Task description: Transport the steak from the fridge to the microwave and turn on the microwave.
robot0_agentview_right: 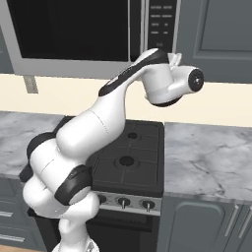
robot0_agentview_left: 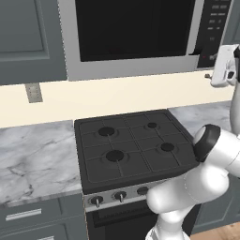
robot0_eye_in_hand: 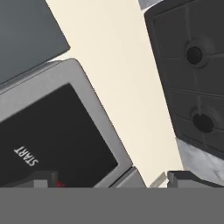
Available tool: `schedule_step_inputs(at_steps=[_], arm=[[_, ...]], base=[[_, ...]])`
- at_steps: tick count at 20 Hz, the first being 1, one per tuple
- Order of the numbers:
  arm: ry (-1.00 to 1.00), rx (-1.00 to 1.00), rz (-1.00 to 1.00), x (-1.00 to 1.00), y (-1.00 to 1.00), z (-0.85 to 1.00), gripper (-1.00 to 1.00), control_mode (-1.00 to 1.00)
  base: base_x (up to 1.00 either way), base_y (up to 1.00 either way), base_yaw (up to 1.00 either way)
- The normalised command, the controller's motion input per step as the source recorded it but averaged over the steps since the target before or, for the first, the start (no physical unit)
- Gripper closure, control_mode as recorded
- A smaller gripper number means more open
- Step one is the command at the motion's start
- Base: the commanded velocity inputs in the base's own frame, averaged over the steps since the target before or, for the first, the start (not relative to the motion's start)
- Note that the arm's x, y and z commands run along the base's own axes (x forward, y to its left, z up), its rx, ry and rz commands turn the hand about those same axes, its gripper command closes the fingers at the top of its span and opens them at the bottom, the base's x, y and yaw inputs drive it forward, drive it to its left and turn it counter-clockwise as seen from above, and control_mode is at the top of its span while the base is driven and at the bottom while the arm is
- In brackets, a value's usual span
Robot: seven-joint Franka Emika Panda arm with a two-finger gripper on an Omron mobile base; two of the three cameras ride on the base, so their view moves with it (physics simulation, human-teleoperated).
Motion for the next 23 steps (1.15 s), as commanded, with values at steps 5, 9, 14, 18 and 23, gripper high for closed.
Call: schedule_step_inputs(at_steps=[5,9,14,18,23], arm=[[0.0,0.0,0.05,0.08,-0.17,-0.02,-1.0,-1.0],[0.0,0.0,0.05,0.11,-0.23,-0.03,-1.0,-1.0],[0.0,0.0,0.05,0.1,-0.19,-0.04,-1.0,-1.0],[0.0,0.0,0.04,0.13,0.0,-0.07,-1.0,-1.0],[0.0,0.0,0.03,0.12,0.18,-0.17,-1.0,-1.0]], base=[[0.0,0.0,0.0],[0.0,0.0,0.0],[0.0,0.0,0.0],[0.0,0.0,0.0],[0.0,0.0,0.0]])
